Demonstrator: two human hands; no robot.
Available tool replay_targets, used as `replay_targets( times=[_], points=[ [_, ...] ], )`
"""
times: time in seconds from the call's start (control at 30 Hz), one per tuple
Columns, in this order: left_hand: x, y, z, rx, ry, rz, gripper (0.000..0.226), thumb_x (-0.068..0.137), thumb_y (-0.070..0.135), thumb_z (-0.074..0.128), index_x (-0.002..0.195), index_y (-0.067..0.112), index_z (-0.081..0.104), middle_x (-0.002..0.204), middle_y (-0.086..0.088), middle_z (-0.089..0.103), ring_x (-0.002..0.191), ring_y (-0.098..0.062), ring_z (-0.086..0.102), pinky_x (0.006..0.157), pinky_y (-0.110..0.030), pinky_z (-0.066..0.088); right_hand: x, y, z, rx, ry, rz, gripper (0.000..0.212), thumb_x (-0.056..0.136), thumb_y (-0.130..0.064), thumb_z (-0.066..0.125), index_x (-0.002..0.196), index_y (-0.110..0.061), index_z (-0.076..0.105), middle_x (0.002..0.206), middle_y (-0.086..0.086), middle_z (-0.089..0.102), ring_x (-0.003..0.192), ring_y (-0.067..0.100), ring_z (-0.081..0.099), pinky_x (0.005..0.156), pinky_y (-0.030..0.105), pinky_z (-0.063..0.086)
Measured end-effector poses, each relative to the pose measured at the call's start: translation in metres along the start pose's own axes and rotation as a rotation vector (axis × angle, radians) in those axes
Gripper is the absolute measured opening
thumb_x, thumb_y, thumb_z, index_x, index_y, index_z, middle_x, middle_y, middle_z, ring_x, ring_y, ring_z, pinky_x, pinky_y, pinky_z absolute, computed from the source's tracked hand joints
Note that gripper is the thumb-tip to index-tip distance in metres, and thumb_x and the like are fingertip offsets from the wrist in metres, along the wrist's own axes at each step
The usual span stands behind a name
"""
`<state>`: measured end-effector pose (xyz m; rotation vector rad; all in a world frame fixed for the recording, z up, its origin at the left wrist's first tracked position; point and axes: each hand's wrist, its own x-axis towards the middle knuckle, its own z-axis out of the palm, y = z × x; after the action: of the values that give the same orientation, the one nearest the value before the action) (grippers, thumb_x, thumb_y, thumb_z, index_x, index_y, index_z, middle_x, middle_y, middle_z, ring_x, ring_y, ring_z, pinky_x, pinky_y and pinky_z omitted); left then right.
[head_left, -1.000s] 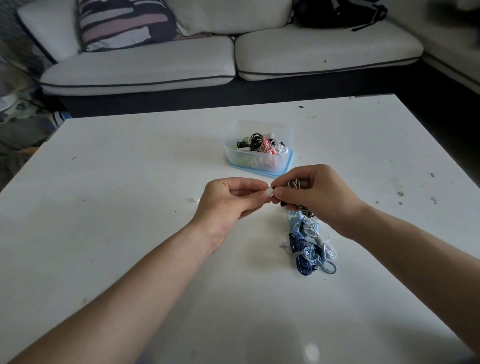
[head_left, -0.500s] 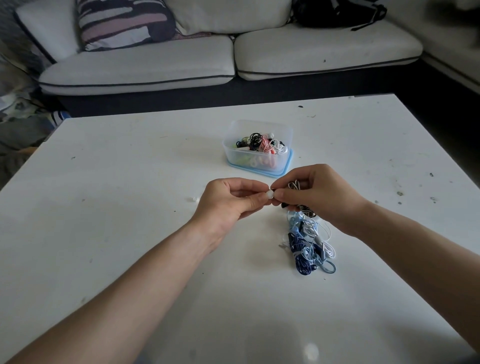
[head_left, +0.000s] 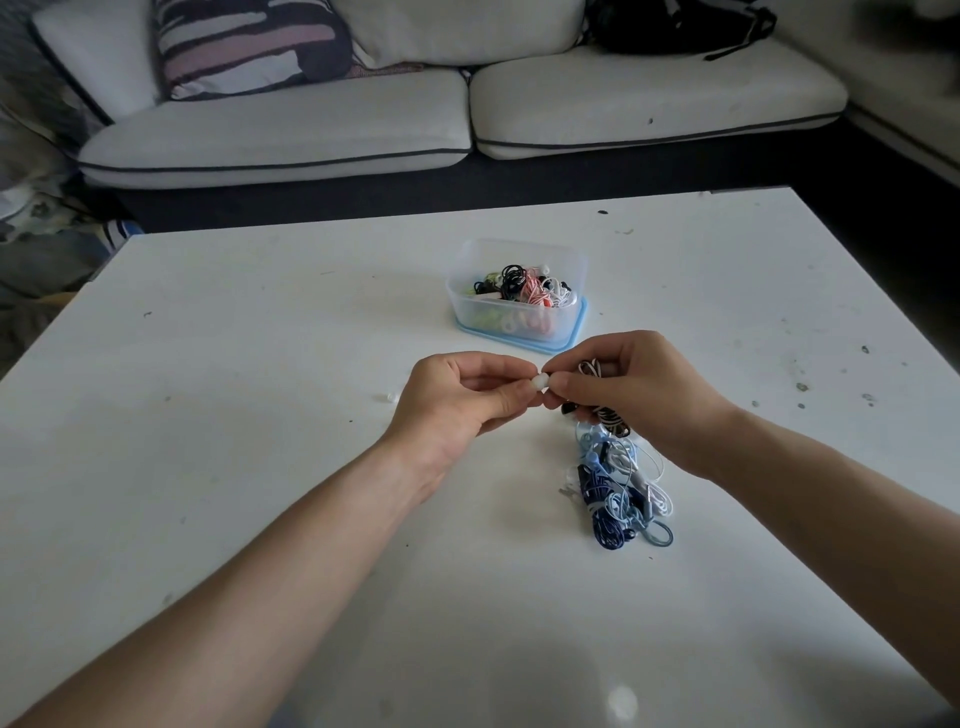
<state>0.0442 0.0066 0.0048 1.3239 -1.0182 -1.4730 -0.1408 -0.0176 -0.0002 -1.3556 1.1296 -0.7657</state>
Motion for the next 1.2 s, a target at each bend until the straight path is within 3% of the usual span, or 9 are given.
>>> replay_targets(
  times=[0.1,0.3,0.4,0.5,0.63,0.77,0.87,1.07,1.2],
  points=[
    [0.0,0.0017,-0.0002,-0.013,-0.026,-0.006,0.025,0.066,0.011,0.081,0.089,0.006,0.073,0.082,-0.015,0.076,0.082,-0.021,0.075,0.067,-0.017,0.053,0.0004,-0.0012,-0.0033,0.004,-0.035,0.016,0.007,0.088,-0.009,0.072,0.093,-0.007,0.077,0.08,0.012,0.075,0.061,0.013,0.06,0.061,0.024,0.048],
    [0.0013,0.0005,-0.0003,-0.01,-0.013,-0.024,0.017,0.069,0.004,0.078,0.085,0.009,0.073,0.081,-0.013,0.076,0.08,-0.021,0.075,0.068,-0.017,0.055,-0.0017,-0.0028,0.0001,-0.095,0.024,-0.058,0.001,0.085,-0.014,0.078,0.085,-0.015,0.078,0.077,0.008,0.076,0.07,0.02,0.064,0.068,0.031,0.054],
    [0.0002,0.002,0.0003,0.02,-0.004,-0.013,0.015,0.074,0.001,0.077,0.087,0.007,0.072,0.079,-0.012,0.076,0.074,-0.016,0.074,0.06,-0.013,0.051,-0.0012,-0.0024,-0.0006,-0.065,0.005,-0.024,0.004,0.087,-0.013,0.075,0.087,-0.014,0.078,0.08,0.01,0.076,0.071,0.02,0.065,0.073,0.037,0.055],
    [-0.0013,0.0017,0.0015,0.046,0.001,0.014,0.016,0.076,0.003,0.078,0.09,0.005,0.072,0.081,-0.014,0.076,0.076,-0.017,0.075,0.062,-0.013,0.051,-0.0019,-0.0018,-0.0007,-0.001,-0.013,0.024,0.005,0.088,-0.011,0.073,0.088,-0.011,0.078,0.082,0.013,0.076,0.068,0.017,0.063,0.068,0.033,0.049],
    [-0.001,0.0006,0.0012,0.045,0.015,0.005,0.018,0.074,0.006,0.08,0.091,0.005,0.072,0.083,-0.015,0.076,0.08,-0.019,0.075,0.065,-0.015,0.052,-0.0029,-0.0016,0.0022,-0.034,0.031,-0.012,0.001,0.085,-0.014,0.076,0.085,-0.013,0.077,0.079,0.011,0.076,0.07,0.021,0.065,0.072,0.036,0.055],
    [0.0012,0.0004,-0.0012,-0.06,-0.016,-0.062,0.021,0.066,0.005,0.079,0.087,0.007,0.072,0.082,-0.015,0.076,0.081,-0.021,0.075,0.069,-0.018,0.055,-0.0036,-0.004,0.0021,-0.136,0.046,-0.083,0.004,0.082,-0.019,0.08,0.083,-0.017,0.077,0.072,0.003,0.075,0.064,0.014,0.062,0.061,0.022,0.051],
    [0.0023,-0.0009,-0.0006,-0.076,-0.018,-0.078,0.014,0.075,-0.002,0.074,0.086,0.007,0.072,0.08,-0.013,0.076,0.079,-0.019,0.075,0.071,-0.018,0.056,-0.0029,-0.0034,0.0017,-0.201,0.062,-0.11,0.003,0.082,-0.018,0.079,0.084,-0.016,0.077,0.07,0.0,0.074,0.062,0.012,0.06,0.062,0.023,0.05],
    [-0.0014,0.0011,0.0005,0.157,0.018,0.027,0.011,0.079,0.001,0.076,0.09,0.003,0.073,0.076,-0.01,0.075,0.067,-0.008,0.072,0.052,-0.007,0.044,-0.0019,0.0012,0.0008,0.026,-0.028,0.08,0.006,0.085,-0.012,0.075,0.087,-0.007,0.078,0.079,0.012,0.074,0.06,0.015,0.058,0.056,0.023,0.047],
    [-0.0008,0.0023,-0.0008,0.119,-0.004,-0.013,0.015,0.076,0.001,0.078,0.09,0.004,0.073,0.079,-0.011,0.075,0.069,-0.01,0.073,0.051,-0.008,0.045,-0.0013,0.0018,-0.0004,-0.034,-0.013,0.03,0.005,0.084,-0.011,0.077,0.088,-0.009,0.078,0.079,0.012,0.075,0.066,0.018,0.061,0.062,0.027,0.05]
  ],
)
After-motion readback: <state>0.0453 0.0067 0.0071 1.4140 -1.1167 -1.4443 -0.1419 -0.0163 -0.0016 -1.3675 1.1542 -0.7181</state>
